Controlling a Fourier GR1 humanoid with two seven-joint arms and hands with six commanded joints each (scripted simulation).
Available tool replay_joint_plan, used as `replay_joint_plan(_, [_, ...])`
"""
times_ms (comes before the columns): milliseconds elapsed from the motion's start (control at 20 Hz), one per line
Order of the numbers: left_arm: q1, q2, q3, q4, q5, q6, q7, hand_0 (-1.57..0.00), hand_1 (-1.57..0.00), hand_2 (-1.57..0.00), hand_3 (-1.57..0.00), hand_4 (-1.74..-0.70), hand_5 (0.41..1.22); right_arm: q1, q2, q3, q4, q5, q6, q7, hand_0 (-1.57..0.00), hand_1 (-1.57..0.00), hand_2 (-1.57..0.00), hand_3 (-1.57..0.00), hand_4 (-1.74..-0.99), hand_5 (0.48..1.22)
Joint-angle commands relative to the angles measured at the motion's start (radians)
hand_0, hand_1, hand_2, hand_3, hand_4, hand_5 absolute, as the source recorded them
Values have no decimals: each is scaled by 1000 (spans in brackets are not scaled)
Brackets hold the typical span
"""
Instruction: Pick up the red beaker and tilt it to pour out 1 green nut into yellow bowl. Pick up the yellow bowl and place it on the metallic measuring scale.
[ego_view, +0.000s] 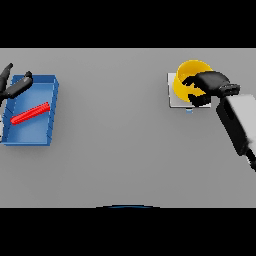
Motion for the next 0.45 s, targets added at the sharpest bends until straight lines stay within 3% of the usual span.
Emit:
replay_joint_plan(0, [4, 3, -4, -1, -5, -3, -3, 1, 1, 1, 1, -831, 754, 3, 0, 5, -10, 2, -3, -8, -387, -380, -300, -258, -1476, 847])
replay_joint_plan(200, [1, -3, -3, -20, 5, -2, 9, 1, 1, 1, 1, -836, 753, -12, -8, 23, 17, 26, -3, -24, -158, -155, -122, -105, -1422, 811])
replay_joint_plan(400, [12, -1, -6, -27, 0, 0, 14, 1, 1, 1, 1, -833, 760, 0, -6, 24, -7, 18, 29, 9, -64, -63, -50, -42, -1390, 779])
